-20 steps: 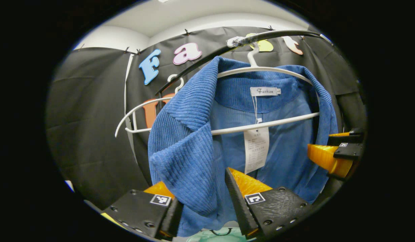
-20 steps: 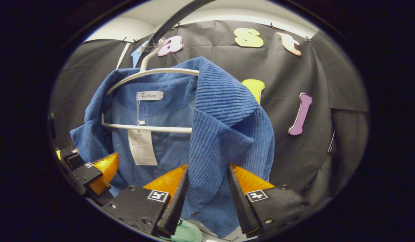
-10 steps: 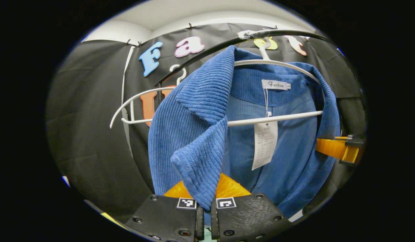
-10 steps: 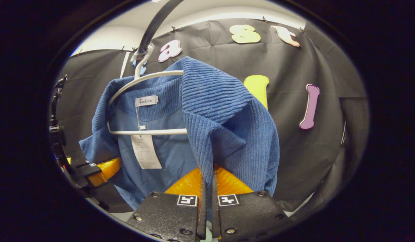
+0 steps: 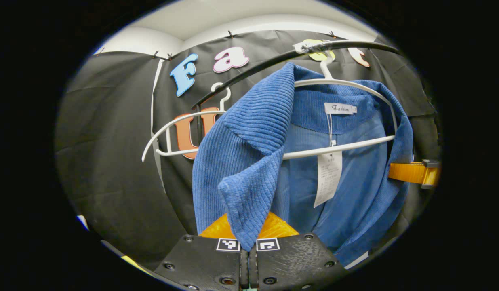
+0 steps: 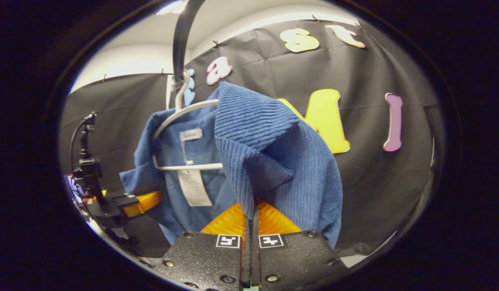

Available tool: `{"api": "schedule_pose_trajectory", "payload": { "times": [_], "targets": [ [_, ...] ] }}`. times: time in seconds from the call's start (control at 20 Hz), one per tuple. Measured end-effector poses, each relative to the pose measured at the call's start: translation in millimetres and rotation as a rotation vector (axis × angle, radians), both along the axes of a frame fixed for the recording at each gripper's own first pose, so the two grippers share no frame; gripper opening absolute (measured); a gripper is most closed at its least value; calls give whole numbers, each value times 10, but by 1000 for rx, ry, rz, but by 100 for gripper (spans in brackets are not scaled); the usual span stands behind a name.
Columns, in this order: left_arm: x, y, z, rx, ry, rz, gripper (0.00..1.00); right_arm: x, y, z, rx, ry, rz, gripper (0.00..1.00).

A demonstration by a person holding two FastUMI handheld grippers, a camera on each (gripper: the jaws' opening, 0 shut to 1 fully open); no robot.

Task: Grasp the clothes on the hanger with both hands and then place them into the laundry hamper below.

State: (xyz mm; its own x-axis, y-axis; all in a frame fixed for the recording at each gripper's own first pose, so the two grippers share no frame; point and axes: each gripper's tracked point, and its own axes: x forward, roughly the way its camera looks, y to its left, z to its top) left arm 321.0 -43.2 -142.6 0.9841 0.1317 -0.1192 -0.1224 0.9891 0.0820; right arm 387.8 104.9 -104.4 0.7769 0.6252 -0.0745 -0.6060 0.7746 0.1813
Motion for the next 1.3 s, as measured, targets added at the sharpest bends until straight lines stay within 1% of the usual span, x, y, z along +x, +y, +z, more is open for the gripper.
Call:
{"api": "schedule_pose_trajectory", "payload": {
  "times": [0.15, 0.25, 0.3, 0.45, 0.6, 0.65, 0.75, 0.85, 1.0, 1.1, 1.2, 1.25, 1.3],
  "targets": [
    [9, 71, 88, -6, -18, -3, 0, -63, 3, 83, 77, 19, 101, 4],
    [-9, 136, 136, -3, -27, 14, 1, -76, -23, 160, 139, 41, 152, 4],
    [-4, 176, 155, -4, -30, 24, 4, -104, -38, 216, 176, 49, 180, 4],
    [7, 263, 222, -32, -41, 42, 3, -181, -75, 378, 283, 80, 272, 4],
    [23, 359, 355, -38, -63, 56, 4, -241, -115, 517, 354, 90, 346, 4],
    [28, 394, 410, -37, -69, 59, 3, -241, -140, 584, 390, 92, 366, 4],
    [43, 488, 516, -44, -83, 66, 4, -285, -194, 726, 484, 116, 432, 4],
    [92, 601, 621, -58, -94, 78, 3, -181, -353, 838, 568, 127, 429, 4],
    [149, 698, 788, -88, -115, 86, 3, -59, -461, 914, 623, 137, 404, 4],
    [175, 748, 832, -104, -118, 88, 3, -45, -541, 1018, 684, 146, 411, 4],
    [210, 810, 859, -120, -120, 85, 4, 30, -631, 1071, 726, 153, 398, 4],
    [226, 817, 841, -136, -115, 85, 3, 74, -661, 1083, 739, 159, 389, 4],
    [259, 843, 839, -150, -108, 80, 0, 124, -691, 1086, 749, 167, 383, 4]
  ]
}}
